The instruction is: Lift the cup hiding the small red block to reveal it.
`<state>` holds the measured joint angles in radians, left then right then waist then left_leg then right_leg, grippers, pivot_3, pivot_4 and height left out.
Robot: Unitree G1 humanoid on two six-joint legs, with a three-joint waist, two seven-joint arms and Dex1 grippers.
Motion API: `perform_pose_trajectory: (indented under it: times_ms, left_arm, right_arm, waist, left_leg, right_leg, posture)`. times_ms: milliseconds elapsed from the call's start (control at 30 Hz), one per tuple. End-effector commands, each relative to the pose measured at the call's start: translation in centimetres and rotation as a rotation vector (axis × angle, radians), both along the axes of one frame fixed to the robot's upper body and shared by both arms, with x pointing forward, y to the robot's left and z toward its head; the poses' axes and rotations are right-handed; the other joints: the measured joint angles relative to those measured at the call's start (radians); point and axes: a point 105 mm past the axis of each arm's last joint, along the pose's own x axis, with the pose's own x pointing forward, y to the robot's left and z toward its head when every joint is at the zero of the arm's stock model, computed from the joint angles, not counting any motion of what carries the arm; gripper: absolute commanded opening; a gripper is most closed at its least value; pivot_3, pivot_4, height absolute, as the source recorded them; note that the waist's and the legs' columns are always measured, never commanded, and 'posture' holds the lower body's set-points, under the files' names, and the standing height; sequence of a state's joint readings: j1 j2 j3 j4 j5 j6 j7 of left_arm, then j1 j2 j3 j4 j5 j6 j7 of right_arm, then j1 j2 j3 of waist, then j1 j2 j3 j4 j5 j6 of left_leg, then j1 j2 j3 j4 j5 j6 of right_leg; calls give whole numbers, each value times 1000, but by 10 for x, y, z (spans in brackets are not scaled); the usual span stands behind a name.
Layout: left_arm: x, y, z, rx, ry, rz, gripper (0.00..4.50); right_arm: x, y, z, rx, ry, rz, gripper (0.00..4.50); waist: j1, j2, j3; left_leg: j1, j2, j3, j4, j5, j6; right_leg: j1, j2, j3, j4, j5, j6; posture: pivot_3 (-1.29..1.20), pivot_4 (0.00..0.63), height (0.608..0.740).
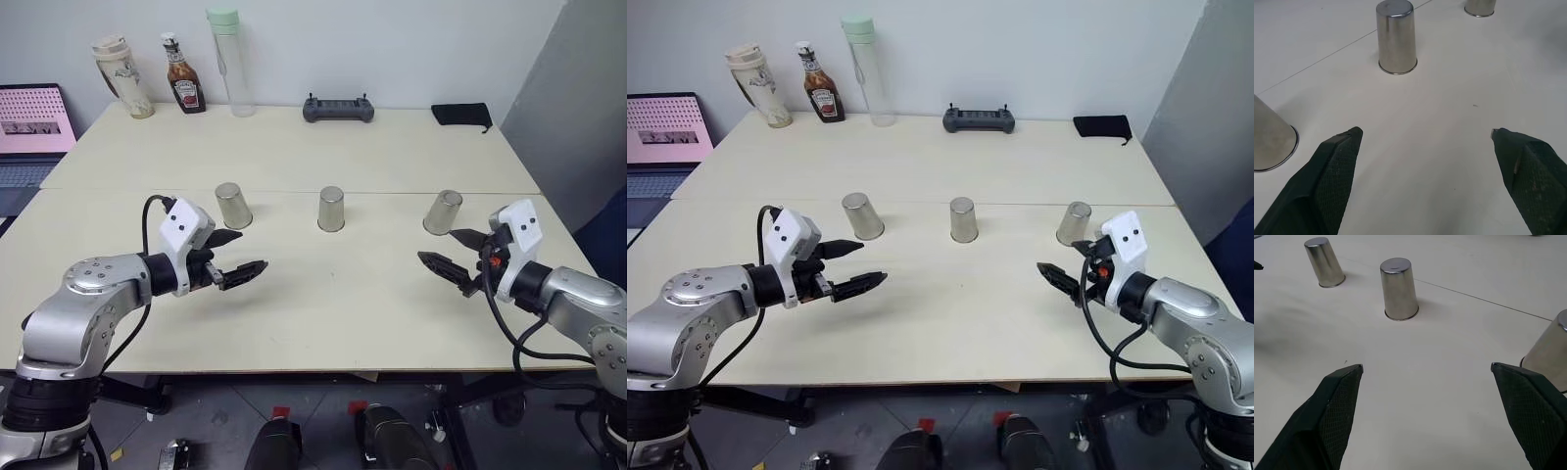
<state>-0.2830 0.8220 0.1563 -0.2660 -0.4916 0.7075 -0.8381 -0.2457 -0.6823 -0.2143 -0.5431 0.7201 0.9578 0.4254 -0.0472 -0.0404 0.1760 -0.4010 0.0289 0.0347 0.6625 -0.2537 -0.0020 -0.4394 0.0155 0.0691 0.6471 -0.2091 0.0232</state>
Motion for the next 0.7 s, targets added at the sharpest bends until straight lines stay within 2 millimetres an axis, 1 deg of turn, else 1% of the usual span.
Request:
perform_pose_trajectory:
  times_ms: [33, 100, 133, 200, 233, 267, 333, 400, 500, 600, 700]
  left_arm:
    - [-1, -6, 12, -4, -55, -21, 4500]
    - [-1, -12, 12, -15, -60, -41, 4500]
    - [-4, -21, 11, -11, -70, -76, 4500]
    - [-13, -44, 13, -31, -104, -165, 4500]
    - [-15, -53, 16, -46, -119, -193, 4500]
    - [-16, -61, 18, -60, -139, -216, 4500]
    - [-16, -89, 25, -89, -208, -278, 4500]
    - [-14, -109, 28, -122, -235, -312, 4500]
    - [0, -134, 20, -153, -233, -334, 4500]
    - [12, -147, 10, -154, -229, -329, 4500]
    - [23, -160, 9, -174, -239, -325, 4500]
  right_arm:
    - [0, -9, 6, -13, -34, -51, 4450]
    - [2, -13, 3, -20, -27, -79, 4450]
    - [4, -18, 2, -23, -33, -115, 4450]
    - [11, -32, -1, -42, -42, -215, 4450]
    - [13, -37, -3, -55, -47, -253, 4450]
    - [16, -43, -5, -65, -55, -292, 4450]
    - [19, -53, -16, -64, -54, -377, 4450]
    - [24, -57, -23, -53, -60, -420, 4450]
    - [49, -52, -25, -12, -102, -439, 4450]
    - [72, -53, -22, -2, -138, -466, 4450]
    - [96, -61, -19, 18, -154, -523, 4450]
  waist:
    - [0, 0, 0]
    - [0, 0, 0]
    - [1, 0, 0]
    - [2, 0, 0]
    - [3, 0, 0]
    - [6, 0, 0]
    - [11, -1, 0]
    - [16, -1, -1]
    - [15, 0, -1]
    - [0, 1, -1]
    - [-5, 1, -1]
  left_leg:
    - [0, 0, 0, 0, 0, 0]
    - [0, 0, 0, 0, 0, 0]
    - [0, 0, 0, 0, 0, 0]
    - [0, 0, 0, 0, 0, 0]
    - [0, 0, 0, 0, 0, 0]
    - [0, -1, 1, 0, 0, 0]
    - [0, -1, 1, 1, 0, 0]
    - [0, -1, 0, 1, 0, 0]
    - [1, -2, 0, 2, 0, 0]
    - [3, -3, 3, 3, 1, 1]
    - [3, -3, 3, 3, 2, 3]
  right_leg:
    - [0, 0, 0, 0, 0, 0]
    - [0, 0, 0, 0, 0, 0]
    - [0, 0, 0, 0, 0, 0]
    - [0, 0, 0, 0, 0, 0]
    - [0, 0, 0, 0, 0, 0]
    - [1, -1, 1, 0, 0, 0]
    - [1, -1, 1, 0, 0, 1]
    - [2, 0, 1, 0, 1, 1]
    - [3, 0, 1, 0, 3, 5]
    - [4, 1, 4, 0, 4, 5]
    - [4, 1, 4, 0, 4, 4]
  posture:
    - [0, 150, 740]
    - [0, 150, 740]
    - [0, 150, 740]
    - [0, 150, 740]
    - [0, 150, 740]
    - [0, 150, 740]
    - [0, 150, 740]
    - [0, 150, 740]
    - [0, 150, 740]
    - [0, 150, 740]
    - [0, 150, 740]
